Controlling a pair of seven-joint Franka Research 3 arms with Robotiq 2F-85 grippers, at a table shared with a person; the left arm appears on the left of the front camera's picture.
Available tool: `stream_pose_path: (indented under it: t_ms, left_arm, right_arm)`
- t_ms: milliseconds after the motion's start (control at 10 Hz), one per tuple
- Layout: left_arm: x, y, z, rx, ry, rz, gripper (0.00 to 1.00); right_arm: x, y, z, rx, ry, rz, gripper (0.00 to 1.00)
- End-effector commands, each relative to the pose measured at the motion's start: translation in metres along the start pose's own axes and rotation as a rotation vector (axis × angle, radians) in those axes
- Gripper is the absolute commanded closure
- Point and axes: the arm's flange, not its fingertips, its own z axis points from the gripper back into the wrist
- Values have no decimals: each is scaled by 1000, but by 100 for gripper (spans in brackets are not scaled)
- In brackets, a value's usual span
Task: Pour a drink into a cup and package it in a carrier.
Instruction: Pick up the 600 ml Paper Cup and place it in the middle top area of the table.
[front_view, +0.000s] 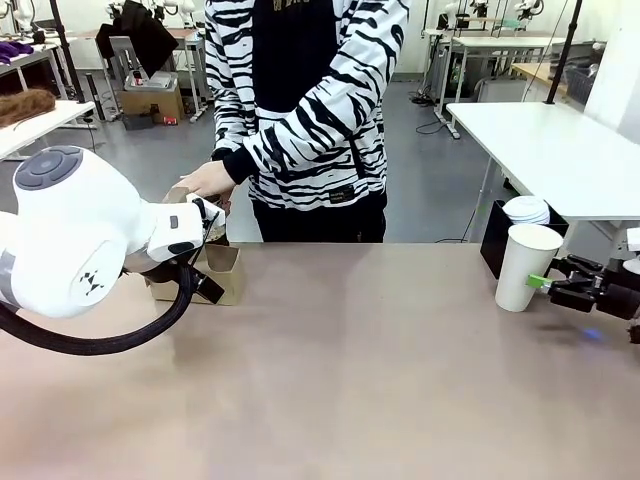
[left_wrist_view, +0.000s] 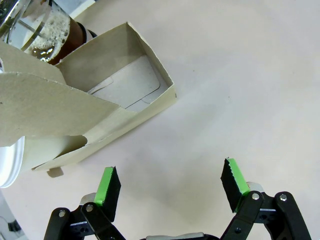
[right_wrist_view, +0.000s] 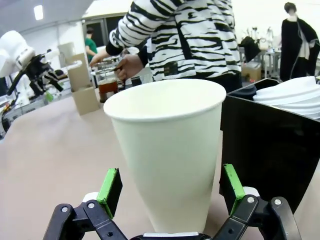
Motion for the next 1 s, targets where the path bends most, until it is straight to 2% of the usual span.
stream_pose_path:
  t_ms: [0, 300, 900]
  left_arm:
    - [0, 1, 0, -2, -1, 3, 0]
    - [0, 1, 0, -2, -1, 3, 0]
    - [0, 1, 0, -2, -1, 3, 0]
  right_arm:
    - [-3, -8, -12, -38, -29, 51, 0]
    - [-5, -14, -28, -40, -48, 26, 0]
    - [6, -6, -39, 10, -43, 10, 0]
